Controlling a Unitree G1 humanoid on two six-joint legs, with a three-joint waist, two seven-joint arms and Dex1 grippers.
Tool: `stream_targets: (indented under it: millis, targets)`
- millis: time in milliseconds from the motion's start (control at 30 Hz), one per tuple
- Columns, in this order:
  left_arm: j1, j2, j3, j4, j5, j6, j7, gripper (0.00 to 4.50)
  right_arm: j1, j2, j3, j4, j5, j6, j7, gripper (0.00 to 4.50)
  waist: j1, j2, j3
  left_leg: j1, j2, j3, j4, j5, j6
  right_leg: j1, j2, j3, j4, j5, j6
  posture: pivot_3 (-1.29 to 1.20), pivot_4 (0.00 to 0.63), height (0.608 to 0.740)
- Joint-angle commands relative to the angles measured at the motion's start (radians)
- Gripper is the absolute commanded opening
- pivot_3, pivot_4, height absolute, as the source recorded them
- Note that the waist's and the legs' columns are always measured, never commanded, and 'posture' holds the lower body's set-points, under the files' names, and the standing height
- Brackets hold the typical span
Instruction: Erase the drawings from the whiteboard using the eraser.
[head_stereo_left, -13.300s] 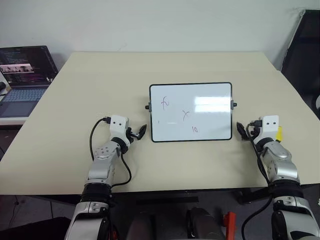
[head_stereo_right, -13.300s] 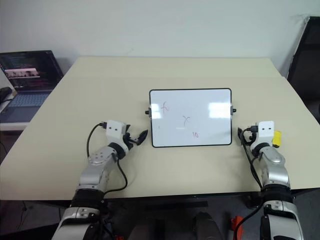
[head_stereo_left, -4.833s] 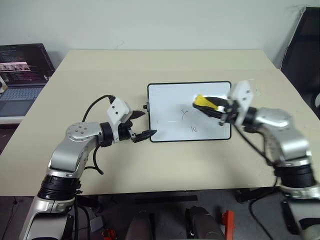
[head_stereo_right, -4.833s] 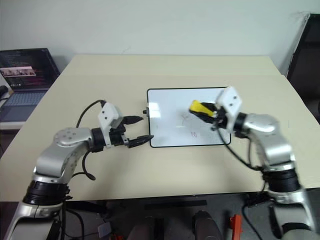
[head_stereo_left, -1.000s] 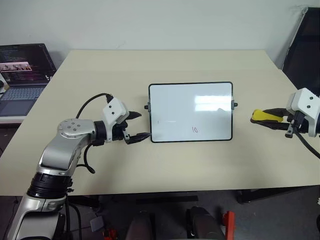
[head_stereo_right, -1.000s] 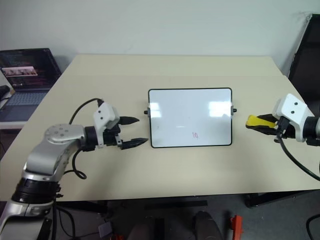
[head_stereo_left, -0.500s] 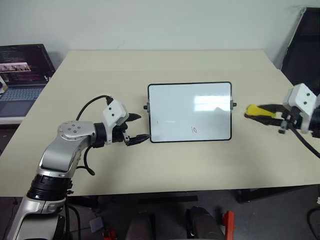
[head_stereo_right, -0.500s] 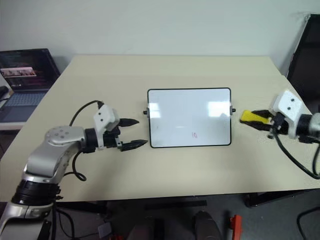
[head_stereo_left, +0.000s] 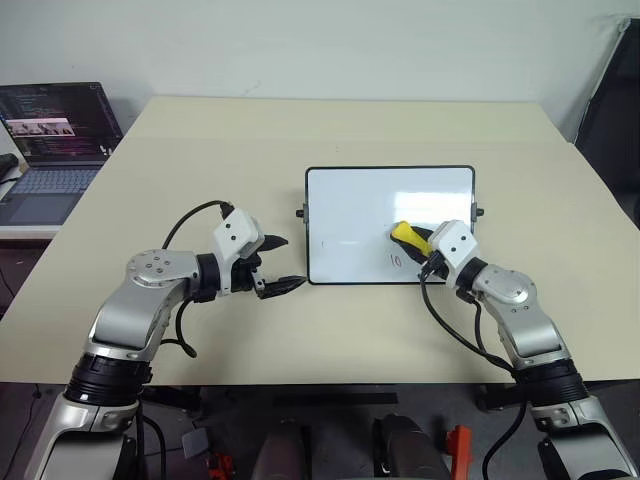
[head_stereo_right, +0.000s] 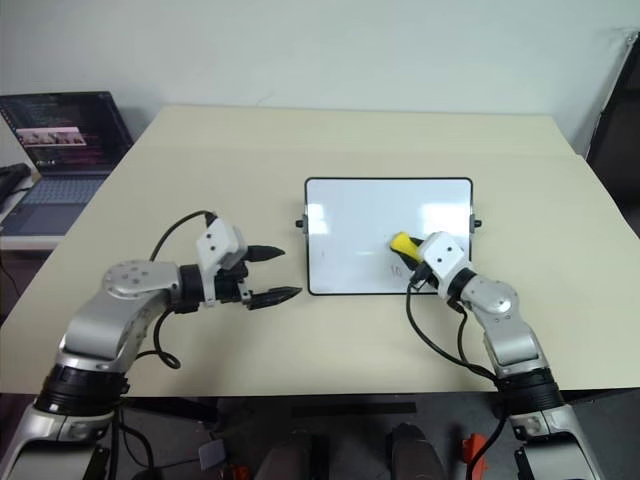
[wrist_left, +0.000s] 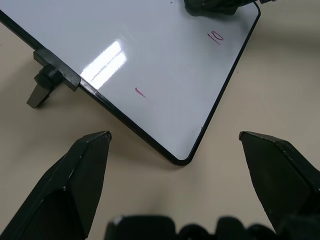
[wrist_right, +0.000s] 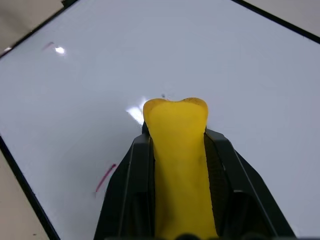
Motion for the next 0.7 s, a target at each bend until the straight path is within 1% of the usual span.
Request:
stream_targets:
  millis: [33,200,300,433,567,700]
  targets:
    - [0.001,0.004,0.016,-0.049,-0.012,0.0,0.007,4.5,0.032,-0.012,0.055,0.048,-0.058,-0.043,0.015,0.99,0.0,0.0,0.0,0.0,0.0,0.0,0.0,0.0,0.0,0.0,0.0,0.0,0.0,0.0,0.0,0.0,0.15,0.74]
    - [0.003,0.008,0.019,-0.055,-0.014,0.003,0.012,4.5,0.093,-0.033,0.124,0.062,-0.059,-0.046,0.113,0.99,-0.004,-0.003,-0.003,0.003,0.0,0.0,0.0,0.0,0.0,0.003,0.0,0.0,0.0,0.0,-0.001,0.0,0.15,0.74]
    - [0.004,0.011,0.022,-0.057,-0.015,0.003,0.012,4.5,0.105,-0.037,0.123,0.073,-0.065,-0.064,0.114,0.99,-0.004,-0.003,-0.003,0.004,0.0,0.0,0.001,0.0,0.0,0.004,0.001,0.0,0.001,0.001,-0.001,0.0,0.15,0.74]
    - [-0.004,0.012,0.022,-0.05,-0.013,0.002,0.01,4.5,0.059,-0.025,0.076,0.105,-0.057,-0.073,0.062,0.99,-0.003,-0.003,-0.003,0.006,0.0,0.0,0.001,0.003,-0.001,0.005,0.001,0.001,0.001,0.003,0.0,0.0,0.15,0.74]
    - [-0.017,0.009,0.016,-0.041,-0.01,-0.001,0.009,4.5,-0.037,-0.033,0.01,0.195,-0.086,-0.092,-0.069,0.99,-0.006,-0.003,-0.003,0.006,0.0,0.001,0.001,0.007,-0.003,0.005,0.001,0.002,0.001,0.005,0.002,0.0,0.15,0.74]
    - [-0.024,0.007,0.012,-0.038,-0.008,-0.003,0.008,4.5,-0.06,-0.054,0.005,0.25,-0.102,-0.112,-0.094,0.99,-0.007,-0.005,-0.004,0.006,0.0,0.001,0.001,0.011,-0.003,0.005,0.001,0.003,0.0,0.007,-0.001,0.0,0.15,0.74]
